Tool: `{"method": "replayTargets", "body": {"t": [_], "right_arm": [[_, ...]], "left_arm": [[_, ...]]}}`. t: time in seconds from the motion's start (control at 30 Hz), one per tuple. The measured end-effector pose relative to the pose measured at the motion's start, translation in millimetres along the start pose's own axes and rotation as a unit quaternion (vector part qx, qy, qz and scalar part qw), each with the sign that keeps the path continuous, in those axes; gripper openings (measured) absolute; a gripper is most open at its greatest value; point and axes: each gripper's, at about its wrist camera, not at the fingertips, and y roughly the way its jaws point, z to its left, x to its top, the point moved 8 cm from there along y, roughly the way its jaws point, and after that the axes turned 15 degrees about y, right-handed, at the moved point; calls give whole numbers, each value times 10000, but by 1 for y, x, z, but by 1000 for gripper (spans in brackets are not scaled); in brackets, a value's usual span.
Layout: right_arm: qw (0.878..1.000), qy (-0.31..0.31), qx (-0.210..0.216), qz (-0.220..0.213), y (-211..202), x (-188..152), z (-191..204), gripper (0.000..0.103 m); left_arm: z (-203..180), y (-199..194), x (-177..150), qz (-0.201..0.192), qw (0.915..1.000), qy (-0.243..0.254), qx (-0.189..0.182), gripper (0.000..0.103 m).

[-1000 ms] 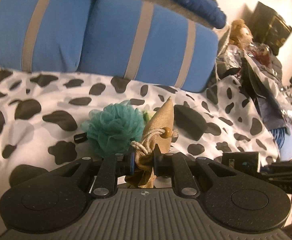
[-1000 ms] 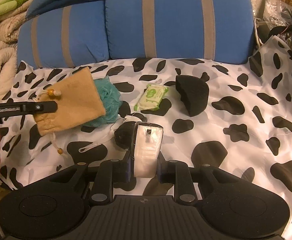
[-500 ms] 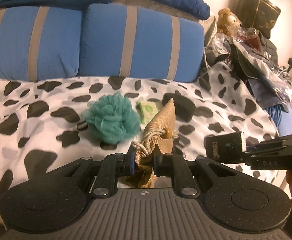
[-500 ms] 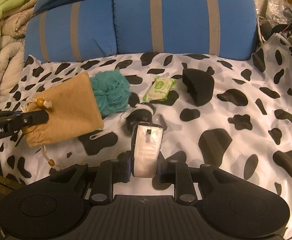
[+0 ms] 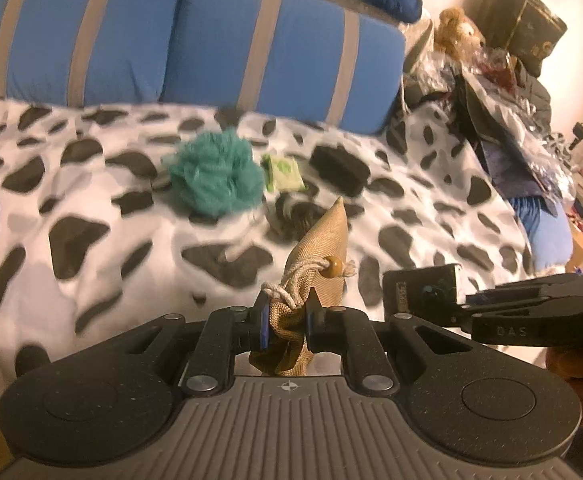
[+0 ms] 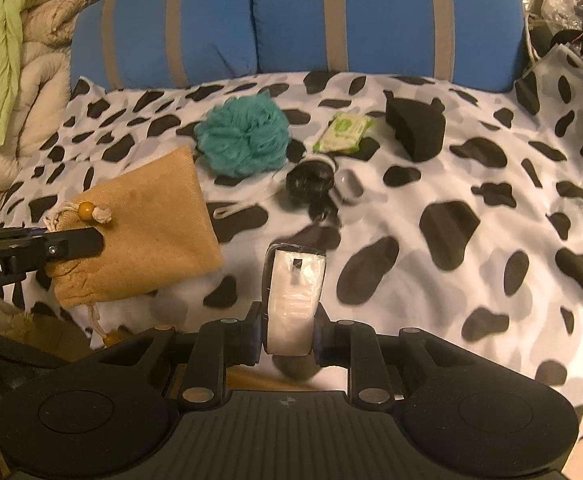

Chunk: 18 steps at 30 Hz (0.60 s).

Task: Organize soft objects
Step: 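Lift the pouch with the left tool while the right tool carries the black box toward the cardboard box, then open both tools to drop the pouch and black box into the cardboard box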

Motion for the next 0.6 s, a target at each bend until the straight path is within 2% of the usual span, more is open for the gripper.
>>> {"method": "replayTargets", "body": {"t": [0.33, 0.6], "right_arm": [[9991, -43, 7, 425, -11, -41, 6, 26], [9949, -256, -121, 972, -8, -74, 12, 26]], "left_arm": [[-11, -8, -30, 414, 9978, -406, -310, 16], [-21, -9, -56, 913, 9941, -382, -439, 16]]}}
